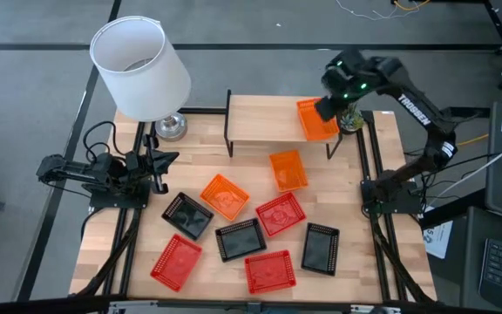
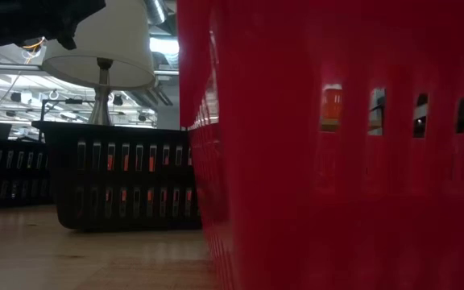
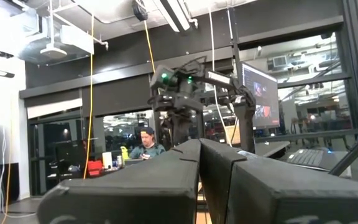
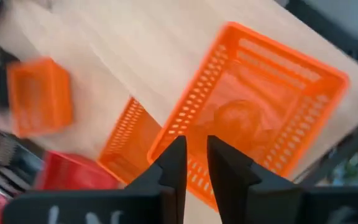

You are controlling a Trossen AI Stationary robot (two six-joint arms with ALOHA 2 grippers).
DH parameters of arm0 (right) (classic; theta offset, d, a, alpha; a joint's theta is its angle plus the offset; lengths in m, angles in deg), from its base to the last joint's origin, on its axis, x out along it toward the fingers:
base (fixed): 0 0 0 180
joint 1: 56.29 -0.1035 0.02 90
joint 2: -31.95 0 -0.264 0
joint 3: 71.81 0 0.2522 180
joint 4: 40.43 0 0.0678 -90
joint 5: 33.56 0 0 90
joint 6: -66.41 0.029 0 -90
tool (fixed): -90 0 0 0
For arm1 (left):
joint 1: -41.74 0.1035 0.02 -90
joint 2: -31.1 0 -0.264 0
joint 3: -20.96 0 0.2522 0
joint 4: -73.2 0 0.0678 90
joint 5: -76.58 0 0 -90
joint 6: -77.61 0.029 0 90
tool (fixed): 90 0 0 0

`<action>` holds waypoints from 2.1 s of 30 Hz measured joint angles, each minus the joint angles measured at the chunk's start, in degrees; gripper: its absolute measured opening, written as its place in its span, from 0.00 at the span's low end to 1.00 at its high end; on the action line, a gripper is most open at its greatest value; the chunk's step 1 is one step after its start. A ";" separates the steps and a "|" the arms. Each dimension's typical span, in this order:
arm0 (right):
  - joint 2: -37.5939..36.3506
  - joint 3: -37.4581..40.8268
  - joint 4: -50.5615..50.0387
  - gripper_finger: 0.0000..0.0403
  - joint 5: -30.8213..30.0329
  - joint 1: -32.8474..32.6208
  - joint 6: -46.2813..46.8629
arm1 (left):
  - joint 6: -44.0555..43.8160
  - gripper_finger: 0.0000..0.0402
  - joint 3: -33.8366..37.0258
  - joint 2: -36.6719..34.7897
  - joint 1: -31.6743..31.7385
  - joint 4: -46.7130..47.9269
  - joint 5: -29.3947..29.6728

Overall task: Stack baskets on shelf by color
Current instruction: Put the right orange bin on the shelf, then stack the right orange bin on the other orange bin on the shelf

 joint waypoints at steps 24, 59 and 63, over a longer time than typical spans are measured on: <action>14.82 0.06 8.11 0.05 -7.79 -9.74 -21.29 | 0.01 0.00 0.00 0.00 -0.01 0.01 -0.02; 16.54 -9.27 4.45 0.02 19.35 -11.96 -17.21 | 0.02 0.00 0.00 0.02 -0.01 0.03 -0.04; 16.58 -8.17 -2.73 0.02 24.44 -18.39 -21.42 | 0.02 0.00 0.00 0.00 -0.01 0.04 -0.05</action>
